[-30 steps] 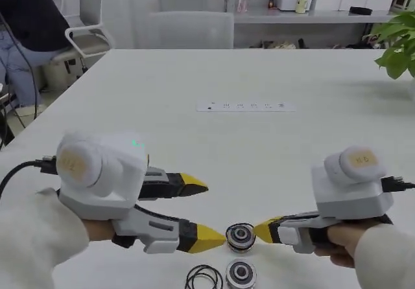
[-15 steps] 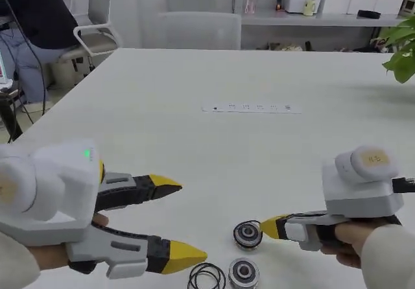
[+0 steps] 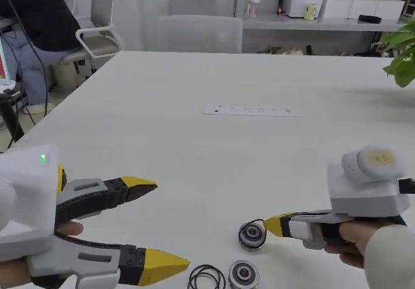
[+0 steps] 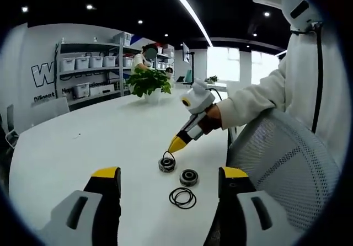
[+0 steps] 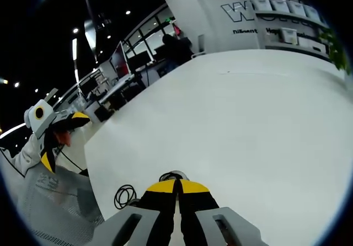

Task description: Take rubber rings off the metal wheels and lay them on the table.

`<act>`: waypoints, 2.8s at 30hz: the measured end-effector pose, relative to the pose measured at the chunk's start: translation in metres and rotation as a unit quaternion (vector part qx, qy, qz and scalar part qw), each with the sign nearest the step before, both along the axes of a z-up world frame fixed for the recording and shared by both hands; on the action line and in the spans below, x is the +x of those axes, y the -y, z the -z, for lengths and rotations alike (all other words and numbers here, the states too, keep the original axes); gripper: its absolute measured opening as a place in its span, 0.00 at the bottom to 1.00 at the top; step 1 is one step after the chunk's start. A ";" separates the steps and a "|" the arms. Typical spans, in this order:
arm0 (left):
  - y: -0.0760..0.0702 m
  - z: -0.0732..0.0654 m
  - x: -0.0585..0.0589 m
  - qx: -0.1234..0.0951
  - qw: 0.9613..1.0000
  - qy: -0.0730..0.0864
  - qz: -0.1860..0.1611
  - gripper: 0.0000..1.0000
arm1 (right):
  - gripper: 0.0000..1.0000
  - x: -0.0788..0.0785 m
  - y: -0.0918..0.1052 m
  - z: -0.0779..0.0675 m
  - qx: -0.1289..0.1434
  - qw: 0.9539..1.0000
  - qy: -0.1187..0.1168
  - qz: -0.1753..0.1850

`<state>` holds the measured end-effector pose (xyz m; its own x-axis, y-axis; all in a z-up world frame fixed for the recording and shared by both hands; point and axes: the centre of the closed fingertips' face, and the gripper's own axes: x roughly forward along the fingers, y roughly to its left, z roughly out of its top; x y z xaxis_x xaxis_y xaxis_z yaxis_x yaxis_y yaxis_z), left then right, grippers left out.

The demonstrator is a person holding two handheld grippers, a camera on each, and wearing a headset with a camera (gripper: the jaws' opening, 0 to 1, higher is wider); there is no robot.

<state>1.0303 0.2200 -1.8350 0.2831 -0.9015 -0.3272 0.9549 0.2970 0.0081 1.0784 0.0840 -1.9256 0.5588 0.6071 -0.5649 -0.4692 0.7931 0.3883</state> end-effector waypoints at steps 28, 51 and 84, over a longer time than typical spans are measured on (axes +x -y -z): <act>-0.024 0.000 -0.011 -0.004 0.999 -0.038 -0.012 0.82 | 0.00 0.000 -0.008 -0.046 0.043 0.998 0.049 0.008; -0.032 0.007 -0.044 0.010 0.998 -0.048 -0.026 0.81 | 0.00 -0.024 -0.055 -0.046 0.064 0.995 0.025 -0.078; -0.037 0.029 -0.044 0.046 0.995 -0.078 -0.038 0.80 | 0.00 -0.057 -0.082 0.014 -0.031 0.984 -0.023 -0.174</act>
<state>0.9859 0.2570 -1.8639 0.2892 -0.8432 -0.4532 0.9211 0.3741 -0.1081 1.0214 0.1662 -1.9400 0.2969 0.7205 -0.6267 -0.6992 0.6110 0.3713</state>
